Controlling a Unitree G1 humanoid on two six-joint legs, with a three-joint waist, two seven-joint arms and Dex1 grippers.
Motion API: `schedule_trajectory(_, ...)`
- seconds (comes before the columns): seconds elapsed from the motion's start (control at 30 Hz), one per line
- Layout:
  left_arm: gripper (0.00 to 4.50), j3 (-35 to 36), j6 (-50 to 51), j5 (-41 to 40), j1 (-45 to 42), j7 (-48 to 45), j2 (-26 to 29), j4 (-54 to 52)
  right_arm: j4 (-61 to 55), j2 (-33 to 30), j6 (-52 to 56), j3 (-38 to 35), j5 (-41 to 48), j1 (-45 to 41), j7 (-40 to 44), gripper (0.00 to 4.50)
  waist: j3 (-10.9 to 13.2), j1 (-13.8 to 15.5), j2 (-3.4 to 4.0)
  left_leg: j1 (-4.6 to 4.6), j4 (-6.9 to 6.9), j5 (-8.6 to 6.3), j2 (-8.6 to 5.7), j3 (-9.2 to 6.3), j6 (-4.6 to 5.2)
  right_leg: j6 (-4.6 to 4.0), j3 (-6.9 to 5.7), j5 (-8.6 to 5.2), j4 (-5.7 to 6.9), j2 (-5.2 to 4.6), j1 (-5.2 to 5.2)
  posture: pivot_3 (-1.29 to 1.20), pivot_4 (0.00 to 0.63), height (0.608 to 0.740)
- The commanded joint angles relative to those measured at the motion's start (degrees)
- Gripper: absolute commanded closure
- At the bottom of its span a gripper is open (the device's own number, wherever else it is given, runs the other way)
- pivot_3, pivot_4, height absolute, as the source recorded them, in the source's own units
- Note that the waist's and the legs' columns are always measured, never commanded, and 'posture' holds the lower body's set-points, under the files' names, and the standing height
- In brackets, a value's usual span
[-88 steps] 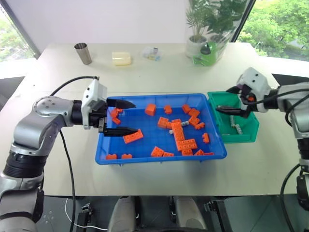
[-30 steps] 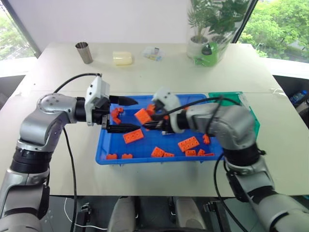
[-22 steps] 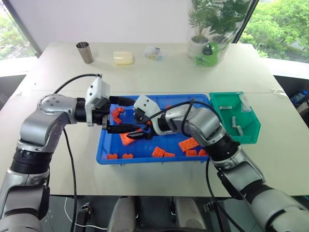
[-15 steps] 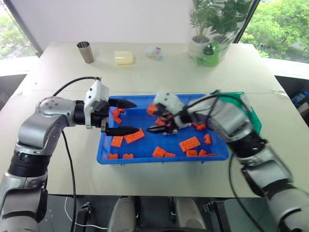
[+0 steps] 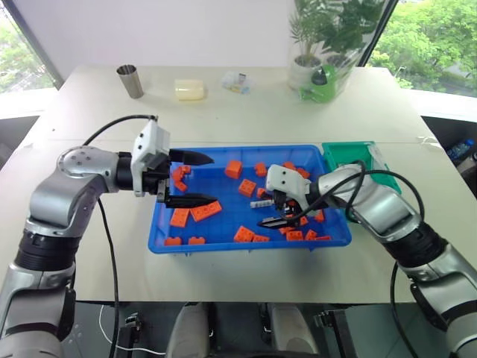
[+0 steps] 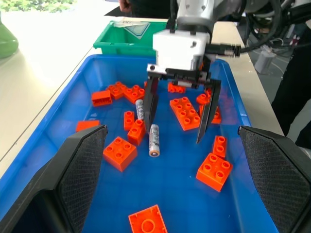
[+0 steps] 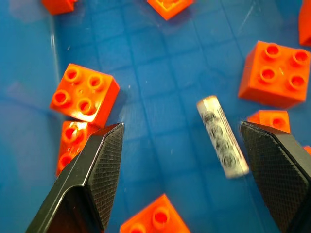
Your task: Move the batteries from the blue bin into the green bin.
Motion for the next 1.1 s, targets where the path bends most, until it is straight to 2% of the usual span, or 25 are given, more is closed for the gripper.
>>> schedule_trajectory(0.03,0.00,0.3,-0.7,0.0,-1.0,-0.3,0.2,-0.7,2.9,1.0,-3.4,1.0,-3.1,0.1,0.2,0.62,0.0,0.0,0.00,0.00,0.00,0.00,0.00,0.00,0.00,0.00,0.00,0.00,0.00,0.00,0.00,0.00,0.150,0.736)
schedule_trajectory(0.17,0.00,0.3,-0.7,0.1,-1.0,-0.3,0.1,-0.6,8.2,2.4,-7.1,2.4,-6.5,-0.1,0.8,0.62,0.0,0.0,-0.02,0.01,0.00,0.00,0.00,0.01,0.00,0.00,0.00,0.00,0.00,0.00,0.00,0.00,0.150,0.736)
schedule_trajectory(0.3,0.00,0.5,-0.7,0.1,-0.9,-0.1,0.0,-0.7,9.8,2.6,-8.9,2.4,-7.8,0.4,2.4,2.46,0.0,0.0,-0.03,0.07,0.00,0.00,0.00,0.01,0.00,0.01,0.00,0.01,0.00,0.01,0.08,0.00,0.150,0.736)
schedule_trajectory(0.43,0.00,0.7,-0.9,0.1,-0.1,-0.1,0.2,-0.8,6.2,2.0,-6.7,0.1,-6.5,1.0,3.5,4.41,0.0,0.0,-0.03,0.10,0.01,0.00,0.00,-0.01,0.00,-0.01,0.00,0.00,0.00,0.01,0.12,0.00,0.150,0.736)
schedule_trajectory(0.63,0.00,0.8,-1.7,0.3,1.5,-0.4,0.4,-1.1,-2.5,-1.3,5.5,-13.3,1.1,0.0,2.2,4.47,0.0,0.1,-0.01,0.02,0.00,0.00,0.01,0.00,0.00,0.01,0.00,0.01,0.00,-0.04,0.04,0.00,0.150,0.736)
schedule_trajectory(0.73,0.00,1.0,-2.1,0.3,2.2,-0.4,0.4,-1.1,-0.9,-6.5,9.4,-22.8,2.9,-1.6,0.7,4.47,0.0,0.3,-0.01,0.01,0.01,0.00,0.00,0.00,0.00,-0.02,0.00,-0.01,0.00,-0.07,0.03,0.00,0.150,0.736)
schedule_trajectory(0.9,0.00,0.7,-2.6,0.4,2.0,-0.1,-0.3,-0.4,6.4,-17.7,7.9,-32.6,2.3,2.3,0.1,4.47,0.0,0.6,-0.04,0.00,-0.03,-0.01,-0.03,0.03,0.01,-0.06,-0.02,-0.03,-0.13,-0.13,0.06,0.00,0.150,0.736)
schedule_trajectory(1.03,0.00,0.2,-3.0,0.6,1.3,-0.4,-0.8,0.5,8.9,-21.6,6.5,-36.0,2.4,7.8,-0.5,4.47,0.0,0.1,-0.04,0.00,-0.04,-0.02,-0.03,0.11,0.03,-0.06,-0.01,-0.03,-0.17,-0.13,0.07,0.00,0.150,0.736)
schedule_trajectory(1.1,0.00,0.0,-3.2,0.8,0.6,-0.4,-1.2,1.0,8.1,-21.3,6.6,-36.7,3.0,10.1,-1.1,3.43,0.0,-0.3,-0.03,0.04,-0.04,-0.02,-0.02,0.12,0.03,-0.05,0.02,-0.02,-0.16,-0.11,0.05,0.00,0.150,0.736)
